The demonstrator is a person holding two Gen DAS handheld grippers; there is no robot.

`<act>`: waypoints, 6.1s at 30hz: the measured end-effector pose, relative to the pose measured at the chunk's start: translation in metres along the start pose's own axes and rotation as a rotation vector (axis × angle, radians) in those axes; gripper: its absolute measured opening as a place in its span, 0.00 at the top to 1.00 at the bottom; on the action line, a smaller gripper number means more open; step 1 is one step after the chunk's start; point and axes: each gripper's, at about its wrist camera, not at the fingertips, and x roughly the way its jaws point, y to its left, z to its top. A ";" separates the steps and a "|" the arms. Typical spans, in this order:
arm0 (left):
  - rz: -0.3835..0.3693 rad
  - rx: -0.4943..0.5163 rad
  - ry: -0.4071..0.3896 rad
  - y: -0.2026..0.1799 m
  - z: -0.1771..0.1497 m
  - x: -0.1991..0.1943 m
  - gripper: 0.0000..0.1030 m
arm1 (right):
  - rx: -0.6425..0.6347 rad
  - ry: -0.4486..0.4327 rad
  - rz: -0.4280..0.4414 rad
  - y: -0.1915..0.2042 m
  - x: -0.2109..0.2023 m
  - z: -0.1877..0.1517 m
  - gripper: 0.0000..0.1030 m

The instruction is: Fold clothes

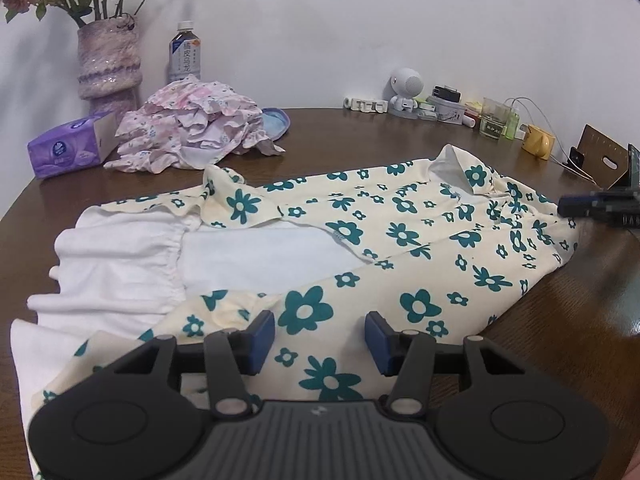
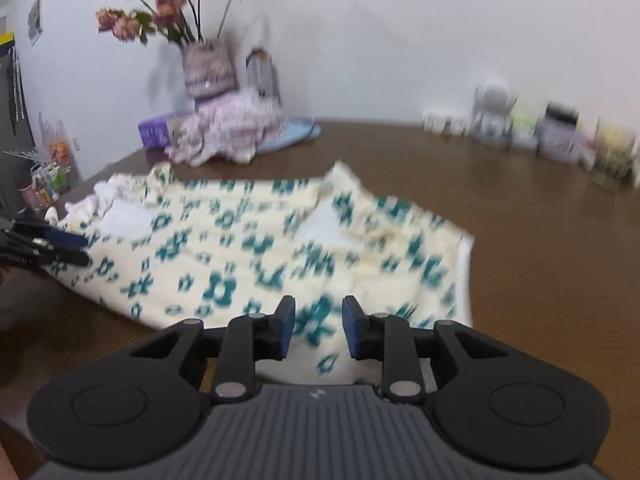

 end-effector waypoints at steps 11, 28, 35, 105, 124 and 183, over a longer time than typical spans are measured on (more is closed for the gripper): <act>-0.019 0.025 -0.022 0.003 -0.005 0.001 0.51 | 0.019 -0.005 -0.034 -0.011 0.011 -0.008 0.86; -0.007 0.007 -0.094 -0.004 -0.001 -0.012 0.51 | 0.046 -0.006 -0.008 0.002 0.020 -0.013 0.92; -0.087 0.097 -0.111 -0.048 0.010 -0.003 0.51 | -0.056 -0.061 0.051 0.081 0.026 0.004 0.81; -0.101 0.058 -0.130 -0.086 0.010 0.019 0.49 | -0.019 0.019 -0.046 0.094 0.031 -0.014 0.79; -0.085 0.042 -0.068 -0.082 0.001 0.030 0.50 | 0.047 0.020 -0.112 0.049 0.022 -0.025 0.80; -0.077 0.057 -0.064 -0.084 0.001 0.030 0.49 | -0.040 -0.036 -0.041 0.096 0.034 -0.010 0.74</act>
